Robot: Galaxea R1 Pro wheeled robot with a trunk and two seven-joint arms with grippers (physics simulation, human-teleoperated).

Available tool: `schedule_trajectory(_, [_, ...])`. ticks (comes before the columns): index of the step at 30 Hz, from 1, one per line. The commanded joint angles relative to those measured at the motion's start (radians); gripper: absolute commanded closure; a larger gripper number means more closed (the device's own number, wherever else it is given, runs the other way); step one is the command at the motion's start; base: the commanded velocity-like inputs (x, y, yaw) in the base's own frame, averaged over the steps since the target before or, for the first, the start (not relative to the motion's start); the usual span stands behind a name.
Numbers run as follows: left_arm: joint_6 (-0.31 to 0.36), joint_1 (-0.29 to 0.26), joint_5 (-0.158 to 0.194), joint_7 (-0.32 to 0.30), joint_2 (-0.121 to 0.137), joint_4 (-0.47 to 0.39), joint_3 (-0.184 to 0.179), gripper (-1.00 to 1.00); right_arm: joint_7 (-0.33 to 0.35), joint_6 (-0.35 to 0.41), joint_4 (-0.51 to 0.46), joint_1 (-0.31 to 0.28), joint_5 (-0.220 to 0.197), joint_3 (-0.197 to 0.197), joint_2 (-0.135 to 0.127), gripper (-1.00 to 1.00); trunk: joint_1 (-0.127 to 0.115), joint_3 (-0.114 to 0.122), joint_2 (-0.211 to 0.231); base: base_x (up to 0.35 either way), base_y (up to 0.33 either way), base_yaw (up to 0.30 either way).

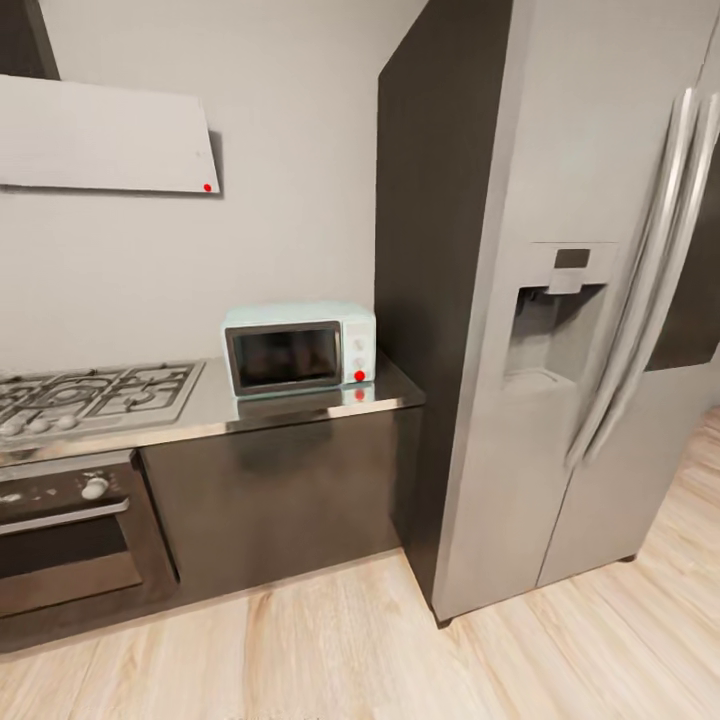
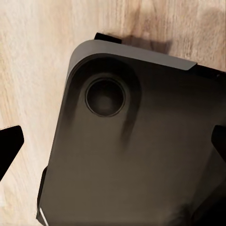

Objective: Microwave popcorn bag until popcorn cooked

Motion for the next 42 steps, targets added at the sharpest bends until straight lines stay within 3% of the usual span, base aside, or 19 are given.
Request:
schedule_trajectory(1, [-0.002,0.0,0.001,0.0,0.0,-0.001,0.004,-1.0,-0.002,-0.004,0.001,0.0,0.002,0.0,0.0,-1.0,0.0,-0.001,0.0,0.0,0.0,0.273])
schedule_trajectory(31, [-0.002,0.0,-0.001,0.0,-0.002,-0.003,0.004,-1.0,-0.002,-0.004,0.001,0.0,0.004,0.0,0.0,-1.0,0.0,-0.001,0.0,0.0,0.0,0.268])
schedule_trajectory(42, [-0.002,0.0,-0.001,0.0,-0.002,-0.002,0.003,-1.0,-0.001,-0.004,0.001,0.0,0.004,0.004,0.001,-1.0,0.0,-0.001,0.0,0.007,0.0,0.02])
